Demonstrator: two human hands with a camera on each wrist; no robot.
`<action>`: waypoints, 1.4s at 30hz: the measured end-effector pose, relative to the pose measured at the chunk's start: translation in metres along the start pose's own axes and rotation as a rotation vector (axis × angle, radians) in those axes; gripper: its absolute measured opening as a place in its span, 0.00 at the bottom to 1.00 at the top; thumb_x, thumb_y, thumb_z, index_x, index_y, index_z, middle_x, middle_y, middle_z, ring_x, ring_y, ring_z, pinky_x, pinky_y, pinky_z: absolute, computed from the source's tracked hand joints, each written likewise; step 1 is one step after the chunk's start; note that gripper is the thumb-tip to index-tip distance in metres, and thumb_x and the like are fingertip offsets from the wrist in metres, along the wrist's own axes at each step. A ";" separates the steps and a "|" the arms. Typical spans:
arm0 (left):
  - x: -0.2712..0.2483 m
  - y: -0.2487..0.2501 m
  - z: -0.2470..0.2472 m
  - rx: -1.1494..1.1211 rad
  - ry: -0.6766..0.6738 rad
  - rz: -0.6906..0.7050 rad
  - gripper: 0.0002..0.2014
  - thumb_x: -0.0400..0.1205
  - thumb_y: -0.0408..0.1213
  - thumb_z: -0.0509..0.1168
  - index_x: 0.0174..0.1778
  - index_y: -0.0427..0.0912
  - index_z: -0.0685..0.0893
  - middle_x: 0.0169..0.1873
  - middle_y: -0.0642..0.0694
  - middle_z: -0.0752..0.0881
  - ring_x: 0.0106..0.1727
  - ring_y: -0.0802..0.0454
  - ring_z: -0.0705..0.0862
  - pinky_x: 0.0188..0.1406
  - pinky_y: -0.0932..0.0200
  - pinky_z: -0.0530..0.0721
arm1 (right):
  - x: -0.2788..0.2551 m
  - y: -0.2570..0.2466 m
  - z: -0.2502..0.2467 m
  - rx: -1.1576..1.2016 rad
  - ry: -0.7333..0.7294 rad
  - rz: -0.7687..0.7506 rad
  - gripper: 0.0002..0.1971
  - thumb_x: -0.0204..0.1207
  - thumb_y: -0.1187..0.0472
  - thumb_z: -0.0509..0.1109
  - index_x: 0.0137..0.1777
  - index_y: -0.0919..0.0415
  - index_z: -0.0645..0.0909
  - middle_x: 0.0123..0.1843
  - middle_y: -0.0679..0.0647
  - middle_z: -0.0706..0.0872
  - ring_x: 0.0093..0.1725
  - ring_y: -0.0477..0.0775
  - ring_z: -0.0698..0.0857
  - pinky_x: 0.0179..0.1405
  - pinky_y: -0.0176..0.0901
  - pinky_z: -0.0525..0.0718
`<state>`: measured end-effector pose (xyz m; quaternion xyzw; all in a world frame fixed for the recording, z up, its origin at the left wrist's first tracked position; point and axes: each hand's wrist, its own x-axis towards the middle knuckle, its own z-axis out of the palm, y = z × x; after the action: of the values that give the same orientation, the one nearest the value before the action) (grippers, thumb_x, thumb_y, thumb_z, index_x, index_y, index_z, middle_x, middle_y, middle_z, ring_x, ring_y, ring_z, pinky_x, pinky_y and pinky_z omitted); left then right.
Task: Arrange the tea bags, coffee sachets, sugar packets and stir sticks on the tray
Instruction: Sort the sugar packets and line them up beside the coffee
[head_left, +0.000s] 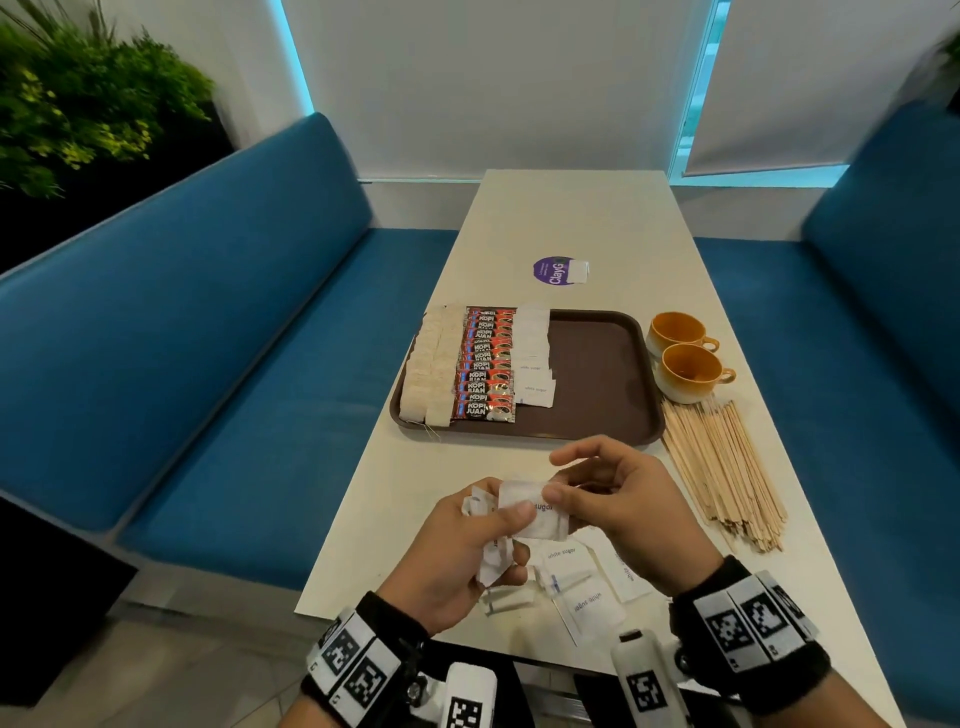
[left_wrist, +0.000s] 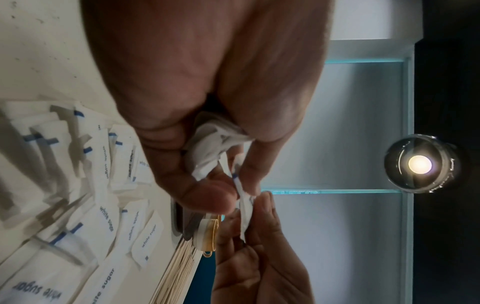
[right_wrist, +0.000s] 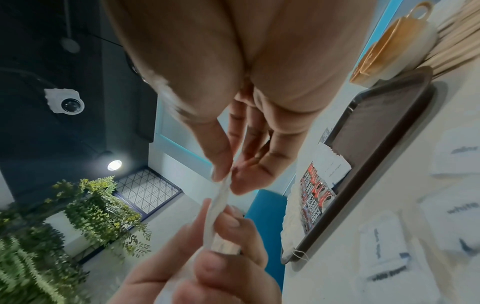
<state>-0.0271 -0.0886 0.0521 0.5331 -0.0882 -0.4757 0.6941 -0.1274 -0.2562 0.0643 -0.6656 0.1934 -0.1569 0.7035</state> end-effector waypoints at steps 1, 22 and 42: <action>0.000 -0.001 0.000 0.005 0.001 0.006 0.08 0.78 0.32 0.76 0.48 0.39 0.83 0.40 0.37 0.82 0.31 0.46 0.80 0.28 0.56 0.83 | 0.000 0.000 0.000 0.015 0.023 -0.008 0.12 0.73 0.72 0.81 0.54 0.68 0.85 0.42 0.66 0.91 0.39 0.64 0.90 0.35 0.50 0.92; 0.005 0.004 0.003 -0.034 0.207 0.078 0.14 0.88 0.44 0.66 0.39 0.43 0.88 0.41 0.34 0.89 0.33 0.41 0.84 0.32 0.52 0.82 | -0.003 0.001 -0.001 -0.185 -0.034 -0.088 0.20 0.69 0.73 0.83 0.58 0.54 0.92 0.52 0.49 0.91 0.37 0.57 0.93 0.49 0.41 0.90; 0.029 -0.002 -0.020 -0.091 0.200 0.070 0.17 0.71 0.26 0.78 0.53 0.34 0.82 0.36 0.36 0.85 0.34 0.43 0.81 0.33 0.54 0.84 | 0.032 0.004 -0.015 -0.221 0.021 -0.071 0.18 0.70 0.68 0.83 0.59 0.53 0.92 0.47 0.50 0.93 0.38 0.53 0.92 0.43 0.37 0.89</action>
<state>0.0001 -0.0972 0.0307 0.5423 -0.0154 -0.3990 0.7392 -0.1065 -0.2847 0.0578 -0.7439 0.1931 -0.1665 0.6177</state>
